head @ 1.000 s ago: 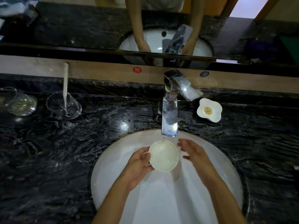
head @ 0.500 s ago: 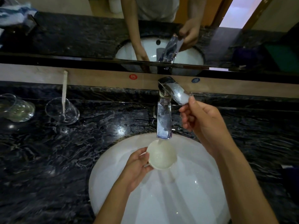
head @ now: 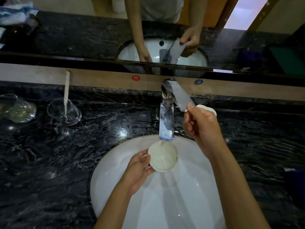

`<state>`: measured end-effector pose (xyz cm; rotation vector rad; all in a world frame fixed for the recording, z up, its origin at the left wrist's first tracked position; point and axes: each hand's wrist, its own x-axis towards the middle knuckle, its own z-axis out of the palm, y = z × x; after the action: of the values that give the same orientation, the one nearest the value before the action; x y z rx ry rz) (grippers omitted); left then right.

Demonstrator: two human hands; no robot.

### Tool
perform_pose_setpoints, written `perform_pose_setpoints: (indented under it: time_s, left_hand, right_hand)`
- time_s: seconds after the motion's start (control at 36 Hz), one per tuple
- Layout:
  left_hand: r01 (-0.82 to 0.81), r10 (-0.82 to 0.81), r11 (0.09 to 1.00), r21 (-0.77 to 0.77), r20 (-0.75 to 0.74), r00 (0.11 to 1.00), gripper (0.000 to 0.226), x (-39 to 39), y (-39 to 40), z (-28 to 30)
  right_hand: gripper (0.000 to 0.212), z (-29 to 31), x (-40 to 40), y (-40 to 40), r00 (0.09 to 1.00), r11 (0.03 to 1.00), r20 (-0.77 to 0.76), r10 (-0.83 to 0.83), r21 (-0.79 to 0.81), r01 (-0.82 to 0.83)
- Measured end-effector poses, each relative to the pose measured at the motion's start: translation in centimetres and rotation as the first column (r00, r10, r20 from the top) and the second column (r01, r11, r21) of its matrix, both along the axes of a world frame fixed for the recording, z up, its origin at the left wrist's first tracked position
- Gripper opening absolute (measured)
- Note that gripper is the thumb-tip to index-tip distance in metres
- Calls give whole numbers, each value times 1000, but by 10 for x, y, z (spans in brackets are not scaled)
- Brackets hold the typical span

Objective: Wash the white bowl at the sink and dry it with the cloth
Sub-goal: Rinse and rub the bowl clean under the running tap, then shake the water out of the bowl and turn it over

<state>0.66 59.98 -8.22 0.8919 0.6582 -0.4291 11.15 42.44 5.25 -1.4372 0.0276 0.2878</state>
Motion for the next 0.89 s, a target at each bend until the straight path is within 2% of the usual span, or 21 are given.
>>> perform_pose_setpoints:
  time_s: [0.19,0.36,0.44,0.47,0.53,0.58,0.67,0.78,0.89]
  left_hand:
    - [7,-7,999,37,1,1000,24,-1,0,1]
    - [22,-22,997,77,10,1000,26,-1,3,3]
    - [39,-41,993,111,16,999,27,-1,5,3]
    - [41,-43,993,115,19,999,26,-1,5,3]
    - [43,-46,993,112,29,998,24,-2,6,4]
    - [57,-63,992,116,54,997,23,-3,6,5]
    - [107,-121,983,150,86,989,24,-5,8,6]
    - [217,-247,950,223,121,961,36,-7,16,10]
    - [363,-425,872,329,140,894,38,-7,27,17]
  right_hand:
    - [44,-20,-11,-7,1000,998,-11,-15,-60,14]
    - [37,-50,-28,-23,998,985,-34,-46,-170,39]
    - [14,-79,-46,-30,983,956,-177,-53,-293,-1]
    - [13,-88,-52,-31,968,945,-249,-31,-322,-53]
    - [28,-102,-63,-32,917,914,-394,58,-349,-208]
    - [32,-107,-70,-31,864,906,-480,150,-283,-315]
    - [25,-107,-75,-30,836,951,-509,206,-99,-294]
    - [27,-106,-79,-32,863,964,-463,202,-59,-258]
    - [27,-106,-80,-36,873,961,-432,226,-47,-272]
